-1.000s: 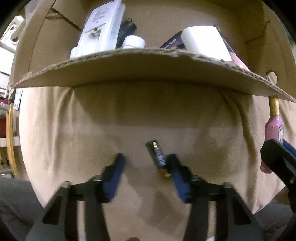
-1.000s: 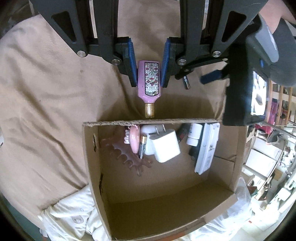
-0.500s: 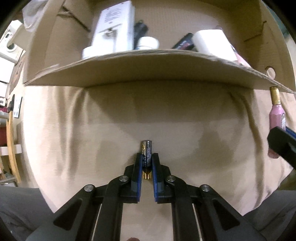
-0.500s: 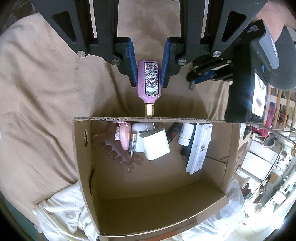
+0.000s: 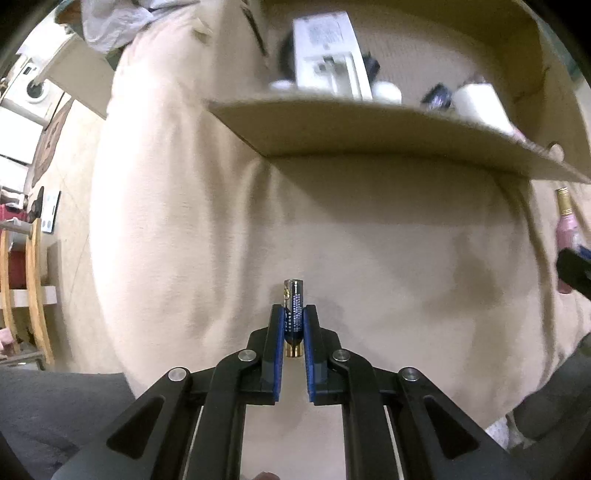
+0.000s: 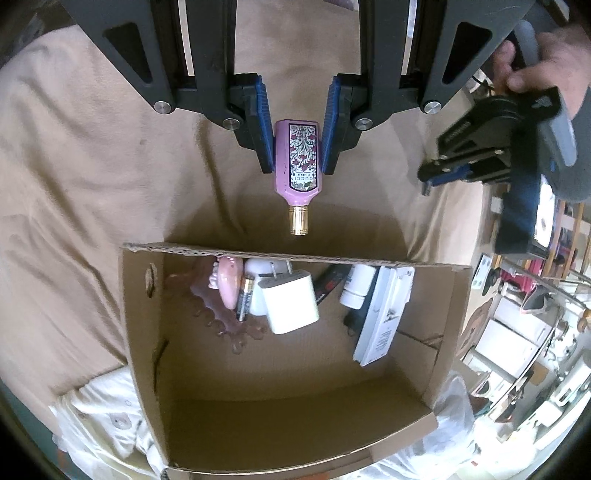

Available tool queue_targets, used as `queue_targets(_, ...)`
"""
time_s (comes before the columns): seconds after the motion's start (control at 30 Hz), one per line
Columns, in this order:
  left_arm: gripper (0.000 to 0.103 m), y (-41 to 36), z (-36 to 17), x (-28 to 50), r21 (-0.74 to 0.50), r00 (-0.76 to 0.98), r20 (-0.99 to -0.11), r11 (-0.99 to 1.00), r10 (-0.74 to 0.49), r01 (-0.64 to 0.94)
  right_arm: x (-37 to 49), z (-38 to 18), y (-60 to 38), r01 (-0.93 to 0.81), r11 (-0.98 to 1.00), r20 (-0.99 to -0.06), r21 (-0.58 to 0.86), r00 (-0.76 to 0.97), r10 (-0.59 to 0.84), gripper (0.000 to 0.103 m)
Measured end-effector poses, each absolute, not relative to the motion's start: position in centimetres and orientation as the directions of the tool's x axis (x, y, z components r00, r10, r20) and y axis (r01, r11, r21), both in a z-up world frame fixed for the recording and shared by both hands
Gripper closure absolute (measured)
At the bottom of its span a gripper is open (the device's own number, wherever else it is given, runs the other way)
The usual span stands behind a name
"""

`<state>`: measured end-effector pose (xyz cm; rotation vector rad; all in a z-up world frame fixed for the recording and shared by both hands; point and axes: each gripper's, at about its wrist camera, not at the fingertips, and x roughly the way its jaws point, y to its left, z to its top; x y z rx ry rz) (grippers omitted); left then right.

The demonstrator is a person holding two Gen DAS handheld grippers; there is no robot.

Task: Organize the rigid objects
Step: 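Carry the battery into the box with the left while the right carries the perfume in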

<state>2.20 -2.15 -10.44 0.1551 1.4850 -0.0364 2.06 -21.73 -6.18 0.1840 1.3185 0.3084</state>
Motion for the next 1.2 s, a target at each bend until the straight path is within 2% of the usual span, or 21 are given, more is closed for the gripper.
queue_targets(0.33,0.094,-1.2,-2.5,3.0,0.005,0.236,-0.972,0.993,-0.024,0.121,2.1,-4.4,-21.0,-0.174,0.906,-0.873,0.386,0.248,0.419,0.077)
queue_targets(0.5,0.094,-0.2,0.8,4.3,0.024,0.339,-0.94,0.988,-0.029,0.151,2.5,-2.6,-21.1,-0.191,0.887,-0.831,0.421,0.31,0.462,0.077)
queue_targets(0.83,0.094,-2.8,1.6,8.6,0.007,0.39,-0.919,0.987,-0.057,0.162,5.6,0.3,-22.9,-0.157,0.884,-0.779,0.44,0.422,0.463,0.077)
queue_targets(1.2,0.094,-5.7,-0.6,13.2,0.036,0.384,-0.922,0.977,-0.048,0.21,10.8,-1.3,-23.5,-0.121,0.919,-0.826,0.375,0.407,0.391,0.077)
